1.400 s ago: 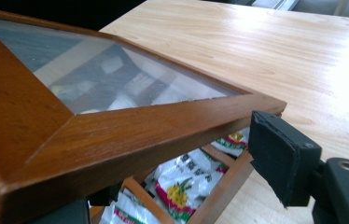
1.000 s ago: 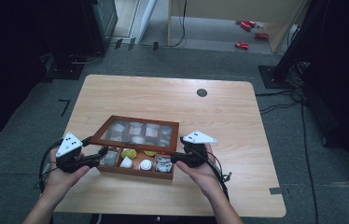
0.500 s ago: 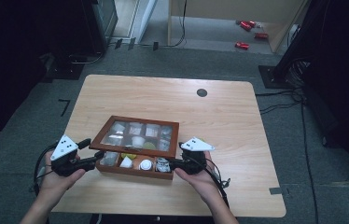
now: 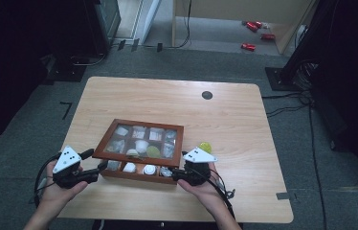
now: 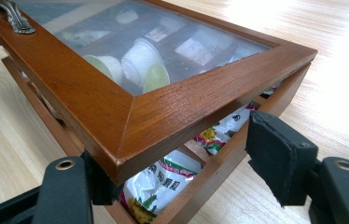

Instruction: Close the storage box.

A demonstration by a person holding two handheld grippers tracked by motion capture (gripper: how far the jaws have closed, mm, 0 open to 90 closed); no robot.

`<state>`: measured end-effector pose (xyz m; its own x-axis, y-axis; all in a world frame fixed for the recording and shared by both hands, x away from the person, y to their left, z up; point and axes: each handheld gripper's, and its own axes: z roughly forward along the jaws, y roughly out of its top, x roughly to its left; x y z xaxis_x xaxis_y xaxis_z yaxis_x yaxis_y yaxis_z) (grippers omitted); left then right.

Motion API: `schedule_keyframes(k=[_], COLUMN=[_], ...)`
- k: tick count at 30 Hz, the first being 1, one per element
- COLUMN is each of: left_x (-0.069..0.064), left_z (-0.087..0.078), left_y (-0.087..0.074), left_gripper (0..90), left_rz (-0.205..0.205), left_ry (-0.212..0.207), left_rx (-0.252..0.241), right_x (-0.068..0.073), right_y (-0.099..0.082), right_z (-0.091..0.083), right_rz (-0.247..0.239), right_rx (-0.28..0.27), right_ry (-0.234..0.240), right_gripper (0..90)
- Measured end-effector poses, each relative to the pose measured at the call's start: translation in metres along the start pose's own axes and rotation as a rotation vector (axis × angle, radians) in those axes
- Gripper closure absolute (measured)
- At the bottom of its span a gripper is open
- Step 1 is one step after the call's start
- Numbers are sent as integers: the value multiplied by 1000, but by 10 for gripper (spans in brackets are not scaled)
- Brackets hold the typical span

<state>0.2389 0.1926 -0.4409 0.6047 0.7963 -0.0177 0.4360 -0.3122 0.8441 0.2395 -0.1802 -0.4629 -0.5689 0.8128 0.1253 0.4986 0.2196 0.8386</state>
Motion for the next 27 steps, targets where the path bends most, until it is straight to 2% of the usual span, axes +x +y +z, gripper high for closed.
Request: schedule_keyframes(k=[4,9,18,27], left_x=[0,0,0,-3], left_z=[1,0,0,6], left_y=[-5,-13,-31,-38], left_gripper=[326,325,317,317], left_rz=[-4,-6,-18,-8], left_ry=[0,2,6,8], left_rx=[9,19,43,47], right_x=[3,3,6,10], right_y=[-4,-8,-14,-24], right_z=[1,1,4,5], right_rz=[-20,-19,-14,-16], right_rx=[-10,-14,14,44], right_ry=[-20,-18,-15,-8], right_gripper=[335,335,335,325])
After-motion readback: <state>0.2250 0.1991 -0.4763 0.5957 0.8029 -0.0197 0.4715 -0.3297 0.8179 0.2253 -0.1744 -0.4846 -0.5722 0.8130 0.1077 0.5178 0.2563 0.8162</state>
